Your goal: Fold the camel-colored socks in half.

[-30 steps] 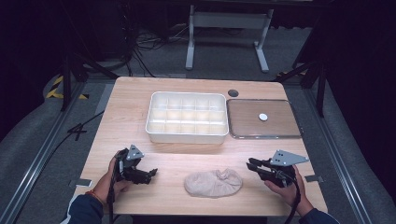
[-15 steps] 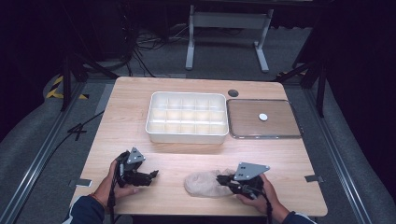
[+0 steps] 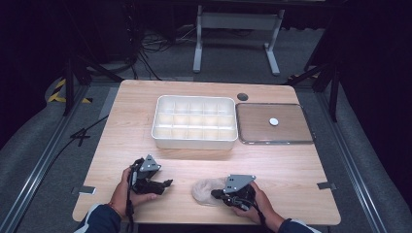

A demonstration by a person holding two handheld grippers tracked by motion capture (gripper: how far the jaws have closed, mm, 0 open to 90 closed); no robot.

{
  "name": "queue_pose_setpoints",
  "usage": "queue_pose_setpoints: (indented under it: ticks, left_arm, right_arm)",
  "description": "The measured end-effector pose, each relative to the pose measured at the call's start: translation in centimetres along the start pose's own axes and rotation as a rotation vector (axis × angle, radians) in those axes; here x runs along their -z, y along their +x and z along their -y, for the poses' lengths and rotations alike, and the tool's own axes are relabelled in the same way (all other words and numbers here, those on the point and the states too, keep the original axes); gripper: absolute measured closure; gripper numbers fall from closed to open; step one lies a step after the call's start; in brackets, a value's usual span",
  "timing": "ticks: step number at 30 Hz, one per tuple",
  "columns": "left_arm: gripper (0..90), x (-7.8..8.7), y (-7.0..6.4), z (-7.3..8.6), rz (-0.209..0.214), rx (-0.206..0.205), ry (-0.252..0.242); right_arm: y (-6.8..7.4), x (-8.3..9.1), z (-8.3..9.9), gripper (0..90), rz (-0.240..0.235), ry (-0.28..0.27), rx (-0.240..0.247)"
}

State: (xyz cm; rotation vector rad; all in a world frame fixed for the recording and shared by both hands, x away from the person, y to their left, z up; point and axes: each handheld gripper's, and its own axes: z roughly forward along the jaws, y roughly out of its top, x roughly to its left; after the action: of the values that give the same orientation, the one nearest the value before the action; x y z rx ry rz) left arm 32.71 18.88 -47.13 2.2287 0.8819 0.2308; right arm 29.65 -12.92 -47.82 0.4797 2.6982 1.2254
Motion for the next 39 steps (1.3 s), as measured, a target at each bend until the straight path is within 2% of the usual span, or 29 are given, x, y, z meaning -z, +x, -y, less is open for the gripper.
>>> queue_pose_setpoints:
  ticks: [3,5,6,7,10,14,15,16,18,21,22,25,28,34,35,36,37,39]
  left_arm:
    - [31.7,-0.7,-1.1,-1.0,0.059,0.002,-0.03]
    - [32.2,-1.4,-2.0,-1.6,0.084,0.01,-0.033]
    - [32.7,-1.7,-2.4,-2.0,0.097,0.0,-0.03]
    - [33.0,-2.5,-3.4,-2.6,0.118,-0.013,-0.029]
    - [33.3,-3.2,-4.2,-3.1,0.137,-0.032,-0.026]
    - [33.5,-4.1,-5.1,-3.5,0.142,-0.053,0.001]
    - [33.4,-4.2,-5.4,-3.4,0.153,-0.047,-0.002]
    - [33.3,-4.3,-5.6,-3.5,0.15,-0.067,0.018]
    - [33.2,-4.5,-6.3,-3.5,0.109,-0.103,0.038]
    - [33.3,-4.6,-6.5,-3.5,0.1,-0.107,0.039]
    - [33.3,-4.5,-6.7,-3.5,0.089,-0.124,0.047]
    - [36.2,-4.5,-7.1,-3.7,0.067,-0.127,0.066]
    - [41.5,-4.3,-7.5,-3.9,0.058,-0.116,0.095]
    - [61.5,-3.9,-7.5,-4.1,0.078,-0.114,0.126]
    - [61.5,-3.9,-7.2,-4.1,0.092,-0.103,0.123]
    - [70.5,-3.8,-7.0,-4.1,0.103,-0.092,0.124]
    - [72.8,-3.7,-6.6,-4.1,0.124,-0.086,0.135]
    - [74.9,-3.7,-6.4,-4.1,0.129,-0.084,0.139]
  right_arm:
    - [0.0,-0.2,0.0,89.9,-0.004,-0.008,-0.005]
    - [0.1,-0.4,-0.1,90.0,-0.003,-0.012,0.0]
    - [0.2,-0.4,-0.1,90.0,0.0,-0.011,0.009]
    - [0.3,-0.5,-0.2,90.0,0.005,-0.007,0.018]
    - [0.2,-0.5,-0.1,90.0,-0.001,-0.013,0.013]
    - [0.3,-0.5,-0.1,90.0,0.007,-0.014,0.018]
    - [0.4,-0.5,-0.1,90.0,0.01,-0.013,0.019]
    - [0.4,-0.5,-0.1,90.0,0.01,-0.014,0.02]
    - [0.4,-0.5,-0.1,90.0,0.013,-0.012,0.025]
    - [0.5,-0.4,-0.1,90.0,0.015,-0.01,0.026]
    - [0.5,-0.5,-0.1,90.0,0.016,-0.011,0.028]
    - [0.6,-0.4,-0.1,90.0,0.024,-0.01,0.033]
    - [0.5,-0.5,-0.1,90.0,0.024,-0.014,0.028]
    - [0.6,-0.7,-0.2,90.0,0.047,-0.012,0.047]
    - [0.6,-0.8,-0.3,90.0,0.055,-0.012,0.052]
    - [0.5,-1.0,-0.5,90.0,0.057,-0.014,0.052]
    - [0.5,-1.1,-0.5,90.0,0.059,-0.011,0.042]
    - [0.5,-1.1,-0.6,90.0,0.059,-0.012,0.038]
